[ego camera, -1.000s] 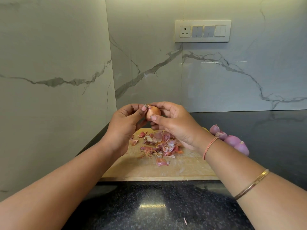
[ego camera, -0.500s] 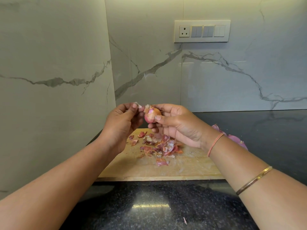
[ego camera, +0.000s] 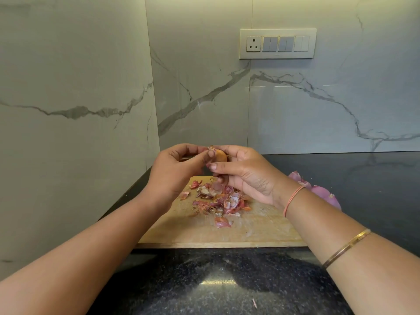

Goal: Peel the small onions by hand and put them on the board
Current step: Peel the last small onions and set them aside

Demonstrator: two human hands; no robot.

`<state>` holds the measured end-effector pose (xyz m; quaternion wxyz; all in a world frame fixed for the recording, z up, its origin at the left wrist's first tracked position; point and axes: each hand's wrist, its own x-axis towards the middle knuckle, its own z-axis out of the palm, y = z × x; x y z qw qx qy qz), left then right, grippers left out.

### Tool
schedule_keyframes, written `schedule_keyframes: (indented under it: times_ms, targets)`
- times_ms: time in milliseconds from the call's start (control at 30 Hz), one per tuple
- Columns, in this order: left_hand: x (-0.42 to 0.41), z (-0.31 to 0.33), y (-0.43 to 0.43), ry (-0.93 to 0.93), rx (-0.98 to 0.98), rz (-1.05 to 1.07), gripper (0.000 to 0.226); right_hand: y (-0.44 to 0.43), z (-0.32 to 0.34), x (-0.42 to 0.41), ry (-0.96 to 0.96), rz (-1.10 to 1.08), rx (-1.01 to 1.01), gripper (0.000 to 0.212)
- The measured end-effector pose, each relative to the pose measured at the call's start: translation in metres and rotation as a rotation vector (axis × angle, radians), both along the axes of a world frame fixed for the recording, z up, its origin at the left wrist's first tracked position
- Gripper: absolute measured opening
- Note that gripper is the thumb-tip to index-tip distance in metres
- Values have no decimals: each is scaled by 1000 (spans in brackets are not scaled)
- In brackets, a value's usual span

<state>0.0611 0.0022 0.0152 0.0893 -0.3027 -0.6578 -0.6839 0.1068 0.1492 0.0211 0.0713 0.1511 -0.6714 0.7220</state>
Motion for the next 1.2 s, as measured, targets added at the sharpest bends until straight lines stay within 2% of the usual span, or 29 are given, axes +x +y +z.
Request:
schedule_keyframes:
  times_ms: [67,133,300,400,533,733,900,1200]
  targets:
    - [-3,-1,0,-4,-3,30,13,0,0,0,9,-11,19,33]
    - [-4,-1,0,-29,27,34,2,-1,0,0,7,-27,31,33]
    - [-3,0,0,-112,99,-35,10,-2,1,0,-27,-15,-37,36]
    - [-6,3,-4,-156,162,25,8,-1,2,1,-38,5,-74,36]
    - [-6,0,-5,-161,135,79,11,0,1,1,-25,5,-54,36]
    - [-2,-1,-1,2,-46,122,25,0,-2,-3,-22,-31,-24,43]
    - [7,1,-1,116,-112,140,5,0,-2,-1,14,-45,30,38]
    - [5,1,-2,116,-87,196,23,-4,-4,-2,110,-211,278,36]
